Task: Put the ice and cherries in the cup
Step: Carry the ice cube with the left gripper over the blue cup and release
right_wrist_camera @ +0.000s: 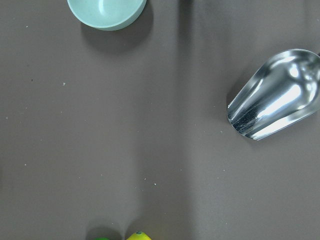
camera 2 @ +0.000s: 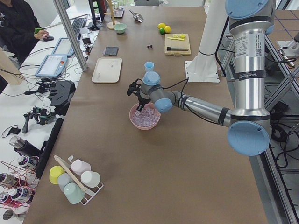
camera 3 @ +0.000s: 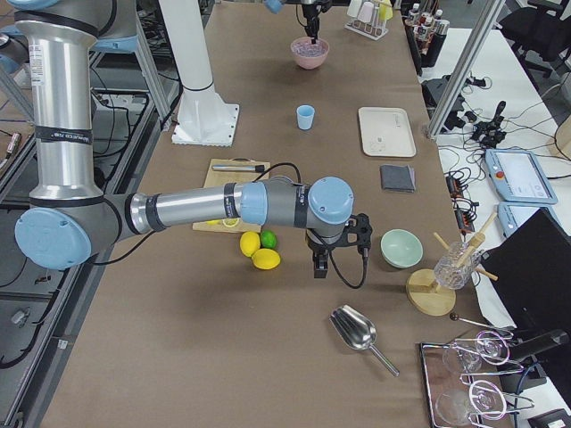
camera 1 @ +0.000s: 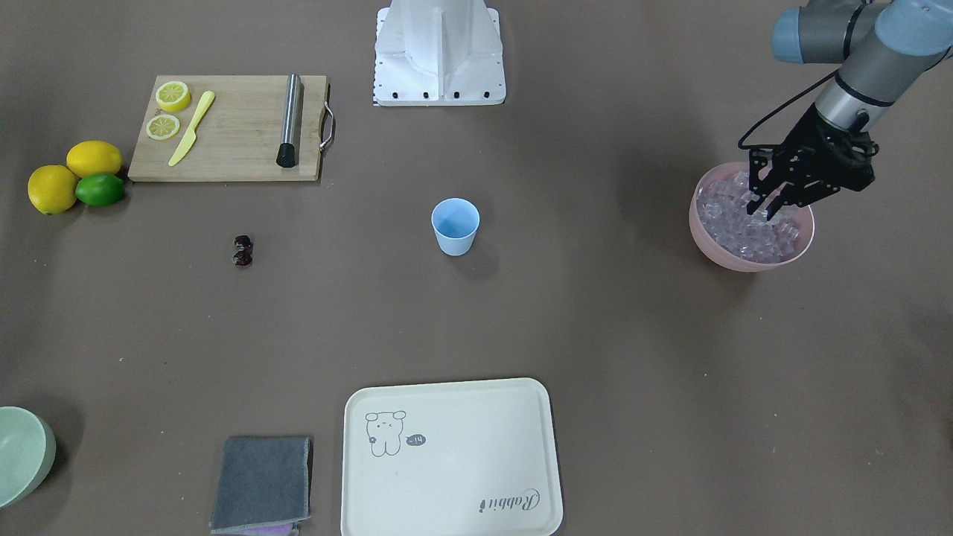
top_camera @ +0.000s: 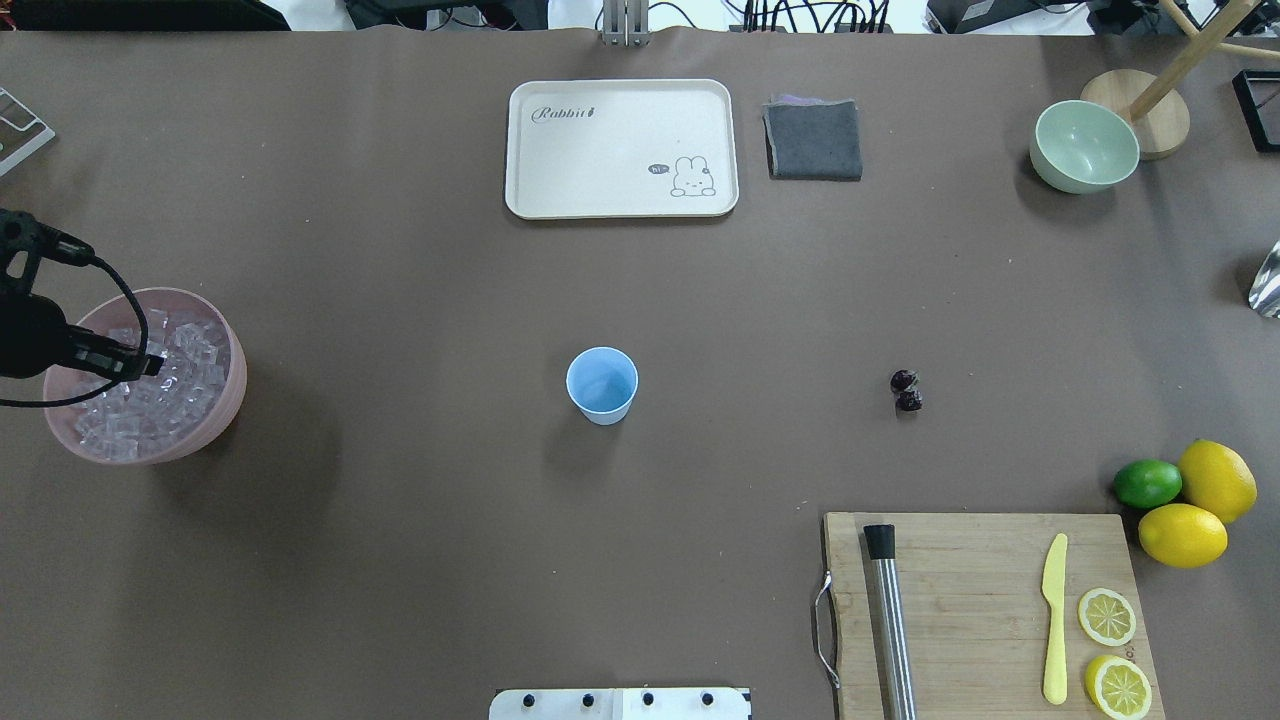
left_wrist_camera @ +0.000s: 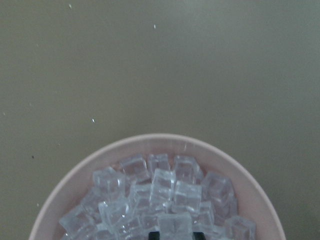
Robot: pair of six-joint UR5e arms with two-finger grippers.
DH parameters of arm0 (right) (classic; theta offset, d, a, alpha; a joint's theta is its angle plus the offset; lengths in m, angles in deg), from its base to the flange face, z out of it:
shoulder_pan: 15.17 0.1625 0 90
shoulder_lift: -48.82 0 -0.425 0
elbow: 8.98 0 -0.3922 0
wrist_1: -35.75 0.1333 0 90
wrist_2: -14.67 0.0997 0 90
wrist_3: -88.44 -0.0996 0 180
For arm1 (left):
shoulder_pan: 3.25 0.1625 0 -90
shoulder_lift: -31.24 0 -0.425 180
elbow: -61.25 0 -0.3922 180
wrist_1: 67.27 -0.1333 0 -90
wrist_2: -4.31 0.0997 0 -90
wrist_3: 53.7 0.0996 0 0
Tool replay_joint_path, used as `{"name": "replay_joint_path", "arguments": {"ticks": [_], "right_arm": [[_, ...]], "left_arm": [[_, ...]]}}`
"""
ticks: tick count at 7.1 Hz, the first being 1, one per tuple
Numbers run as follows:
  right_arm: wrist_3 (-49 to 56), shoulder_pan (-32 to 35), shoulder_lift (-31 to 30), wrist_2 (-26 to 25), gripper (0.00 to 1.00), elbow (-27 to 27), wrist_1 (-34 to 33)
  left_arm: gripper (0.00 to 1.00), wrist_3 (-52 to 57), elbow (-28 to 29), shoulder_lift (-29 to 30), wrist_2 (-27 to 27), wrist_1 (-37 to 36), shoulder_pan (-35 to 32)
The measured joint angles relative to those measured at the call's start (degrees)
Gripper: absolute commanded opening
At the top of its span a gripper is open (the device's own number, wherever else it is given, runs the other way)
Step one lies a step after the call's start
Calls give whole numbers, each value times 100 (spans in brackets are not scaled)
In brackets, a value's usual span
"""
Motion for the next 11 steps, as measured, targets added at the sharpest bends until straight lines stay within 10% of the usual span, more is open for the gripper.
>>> {"name": "replay_joint_path", "arguments": {"ticks": [3, 6, 10, 11], "right_arm": [[12, 11, -64, -30, 100, 1, 33], [10, 5, -29, -163, 100, -40, 34], [10, 4, -54, -174, 100, -34, 33], [10, 6, -57, -174, 100, -35, 35]], "left_arm": [[0, -1413, 102, 1604, 163, -72, 441], [0, -2586, 545, 3020, 1618, -261, 2055], [0, -2788, 917, 3578, 2631, -468, 3105], [88, -2783, 959, 3585, 2653, -474, 3125]]}}
